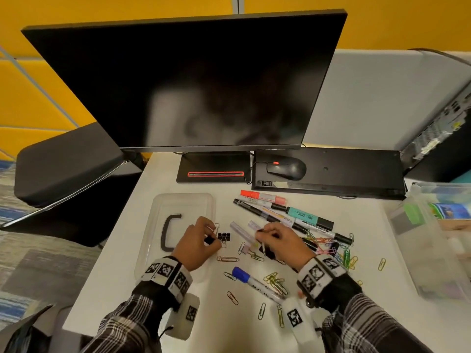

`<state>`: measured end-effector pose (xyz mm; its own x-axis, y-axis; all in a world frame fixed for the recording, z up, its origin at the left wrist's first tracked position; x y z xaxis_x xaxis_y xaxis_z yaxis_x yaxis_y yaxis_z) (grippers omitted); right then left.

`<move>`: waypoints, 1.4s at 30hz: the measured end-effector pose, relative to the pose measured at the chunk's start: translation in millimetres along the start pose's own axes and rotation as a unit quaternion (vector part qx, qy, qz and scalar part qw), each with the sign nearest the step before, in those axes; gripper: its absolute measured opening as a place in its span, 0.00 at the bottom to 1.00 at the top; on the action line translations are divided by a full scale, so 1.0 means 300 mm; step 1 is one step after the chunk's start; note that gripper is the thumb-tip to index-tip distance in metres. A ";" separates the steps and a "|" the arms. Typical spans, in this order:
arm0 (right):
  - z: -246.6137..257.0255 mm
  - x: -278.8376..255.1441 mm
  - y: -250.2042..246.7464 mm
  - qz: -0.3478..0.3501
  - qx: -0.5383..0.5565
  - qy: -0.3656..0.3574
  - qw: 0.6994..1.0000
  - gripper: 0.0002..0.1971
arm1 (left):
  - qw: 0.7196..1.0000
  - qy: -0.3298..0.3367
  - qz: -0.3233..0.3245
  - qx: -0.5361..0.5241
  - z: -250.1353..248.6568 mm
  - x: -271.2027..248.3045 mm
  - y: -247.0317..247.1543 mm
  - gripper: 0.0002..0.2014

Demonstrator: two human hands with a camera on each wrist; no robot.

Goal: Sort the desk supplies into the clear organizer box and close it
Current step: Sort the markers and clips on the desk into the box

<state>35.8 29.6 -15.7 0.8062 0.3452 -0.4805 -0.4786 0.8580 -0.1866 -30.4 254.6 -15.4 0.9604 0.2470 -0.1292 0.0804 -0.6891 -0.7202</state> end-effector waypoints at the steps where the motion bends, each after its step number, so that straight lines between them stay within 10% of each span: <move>1: -0.003 -0.001 -0.022 0.006 0.132 0.037 0.991 0.15 | 1.000 -0.010 -0.006 -0.018 -0.007 0.012 0.000 0.13; 6: -0.014 -0.020 -0.071 0.048 0.407 0.085 0.908 0.13 | 0.996 -0.054 -0.025 -0.062 -0.023 0.045 0.025 0.05; 12: 0.009 -0.020 -0.019 0.050 0.300 0.107 0.947 0.07 | 1.000 -0.002 -0.026 0.011 -0.036 0.060 0.050 0.04; 17: 0.000 -0.014 0.047 0.059 0.223 0.114 0.966 0.13 | 0.989 0.052 0.068 0.121 -0.010 0.056 0.071 0.23; 22: -0.019 -0.026 0.084 0.031 -0.047 0.027 0.998 0.06 | 0.983 0.052 0.070 0.162 0.008 0.055 0.100 0.22; 30: -0.032 0.009 0.156 0.002 -0.471 -0.155 0.869 0.16 | 0.989 0.040 0.045 0.138 0.019 0.064 0.105 0.15; 42: -0.053 0.003 0.151 -0.021 -0.514 -0.117 0.849 0.19 | 0.998 0.028 0.003 0.056 0.007 0.041 0.061 0.10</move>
<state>9.3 62.9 -38.2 0.8196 0.4918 -0.2938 -0.4015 0.1273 -0.9070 -17.7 246.4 -31.6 0.9745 0.2021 -0.0975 0.0473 -0.6098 -0.7912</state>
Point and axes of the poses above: each hand's wrist, its own x-axis towards the middle knuckle, its own y-axis out of the palm, z = x × y, the point moved 2 cm from there along x, towards the middle knuckle, and after that the axes turned 7 degrees about -z, right-handed, at the moved point
